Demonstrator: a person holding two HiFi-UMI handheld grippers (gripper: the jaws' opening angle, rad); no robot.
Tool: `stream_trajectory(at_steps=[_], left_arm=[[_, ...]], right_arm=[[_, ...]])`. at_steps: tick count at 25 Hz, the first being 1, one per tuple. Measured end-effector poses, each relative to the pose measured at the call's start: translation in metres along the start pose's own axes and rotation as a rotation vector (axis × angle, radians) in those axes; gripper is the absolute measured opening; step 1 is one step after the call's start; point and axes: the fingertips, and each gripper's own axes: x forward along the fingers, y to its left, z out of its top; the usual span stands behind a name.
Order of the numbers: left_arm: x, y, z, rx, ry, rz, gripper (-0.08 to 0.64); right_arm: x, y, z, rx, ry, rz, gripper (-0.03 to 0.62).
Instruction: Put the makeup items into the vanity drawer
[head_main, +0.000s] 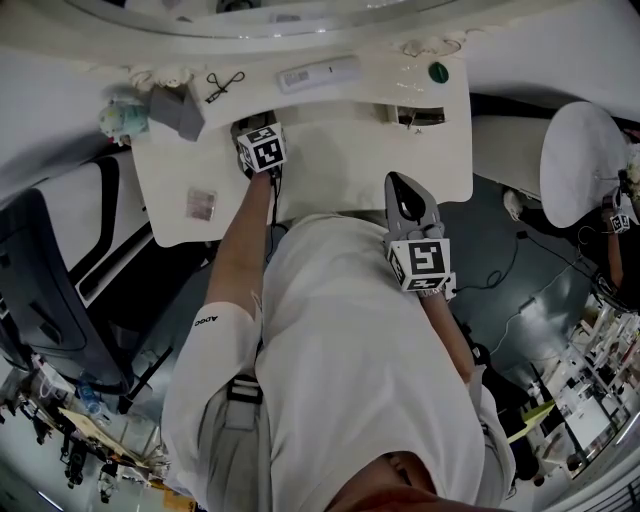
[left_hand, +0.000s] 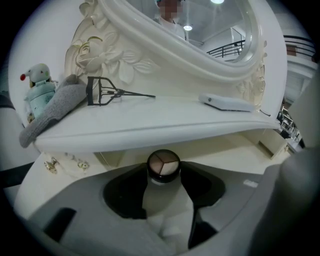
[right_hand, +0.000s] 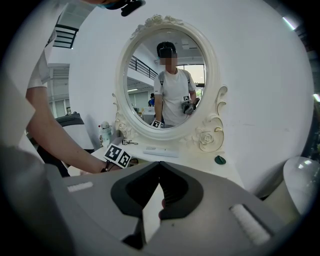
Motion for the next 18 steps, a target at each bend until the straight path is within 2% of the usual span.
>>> stream_trajectory(at_steps=[5,11,14,18], left_arm=[[-0.012,0.003,-0.007,-0.09,0.01,0.002,0.21],[-0.028,0.0,-0.018,-0.146,0.015,-0.026,0.209],[-0.04,-0.004,-0.024,-0.159,0.009,-0.041,0.21],[-0.056,-0.012,-0.027,-0.138,-0.004,-0.057,0.21]], right_arm=[[-0.001,0.0,0.001,0.002,-0.007,0.002,0.003],[-0.002,0.002,0.001,-0.002,-0.013,0.015,0.002],[-0.004,0.002,0.0,-0.002,-0.019,0.016,0.002],[-0.007,0.002,-0.001,0.002,-0.029,0.022,0.002]])
